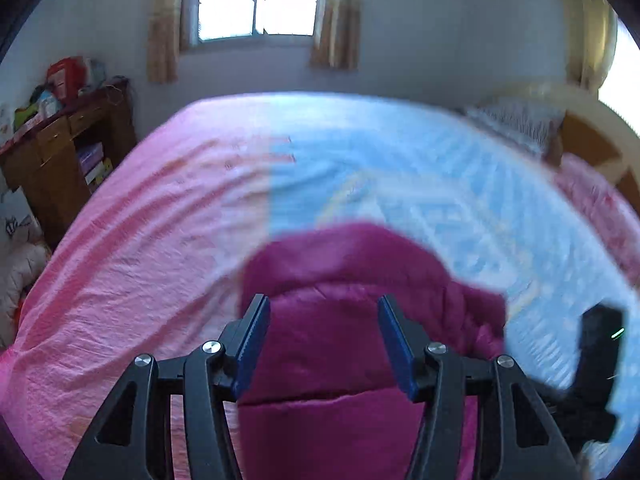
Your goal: Fold large clothes
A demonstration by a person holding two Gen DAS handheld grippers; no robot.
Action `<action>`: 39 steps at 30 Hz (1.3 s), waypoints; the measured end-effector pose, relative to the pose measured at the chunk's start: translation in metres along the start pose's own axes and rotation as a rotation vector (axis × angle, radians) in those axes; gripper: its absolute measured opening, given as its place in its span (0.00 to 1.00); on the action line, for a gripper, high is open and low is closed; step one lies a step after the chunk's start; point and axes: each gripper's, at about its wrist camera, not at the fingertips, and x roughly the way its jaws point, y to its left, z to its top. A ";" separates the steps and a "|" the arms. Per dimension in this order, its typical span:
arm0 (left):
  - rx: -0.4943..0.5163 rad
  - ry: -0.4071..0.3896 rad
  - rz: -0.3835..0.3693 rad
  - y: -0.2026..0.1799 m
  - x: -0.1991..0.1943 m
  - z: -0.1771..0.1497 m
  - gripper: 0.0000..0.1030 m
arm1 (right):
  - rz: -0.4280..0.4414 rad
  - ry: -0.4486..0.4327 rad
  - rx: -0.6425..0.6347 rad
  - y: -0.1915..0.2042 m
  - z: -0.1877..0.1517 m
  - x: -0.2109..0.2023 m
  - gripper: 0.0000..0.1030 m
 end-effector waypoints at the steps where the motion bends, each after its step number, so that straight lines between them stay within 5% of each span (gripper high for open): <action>1: 0.043 0.048 0.032 -0.010 0.019 -0.011 0.61 | -0.006 -0.003 0.001 0.002 0.003 0.002 0.14; 2: 0.066 0.052 0.068 -0.018 0.027 -0.017 0.70 | -0.010 -0.006 0.005 0.001 0.003 0.001 0.14; 8: 0.156 -0.003 0.164 -0.037 0.031 -0.037 0.76 | -0.027 0.007 0.015 0.005 0.007 -0.001 0.17; 11: 0.159 -0.006 0.182 -0.038 0.039 -0.035 0.77 | -0.197 -0.040 -0.080 0.023 0.014 -0.022 0.39; 15: 0.157 -0.003 0.192 -0.037 0.040 -0.034 0.77 | -0.336 -0.175 -0.222 0.065 0.033 -0.045 0.42; 18: 0.159 -0.005 0.200 -0.039 0.044 -0.032 0.78 | -0.438 -0.086 -0.205 0.069 0.055 -0.013 0.41; 23: 0.139 -0.001 0.236 -0.040 0.052 -0.029 0.78 | -0.383 0.063 -0.052 0.033 0.054 0.039 0.33; 29: 0.137 0.004 0.267 -0.041 0.057 -0.030 0.79 | -0.456 -0.011 -0.242 0.047 0.043 0.056 0.33; 36: 0.116 0.020 0.220 -0.034 0.049 -0.029 0.79 | -0.378 -0.044 -0.192 0.038 0.041 0.047 0.33; 39: 0.024 0.003 0.158 -0.012 0.023 -0.027 0.79 | -0.376 -0.050 -0.192 0.038 0.041 0.049 0.33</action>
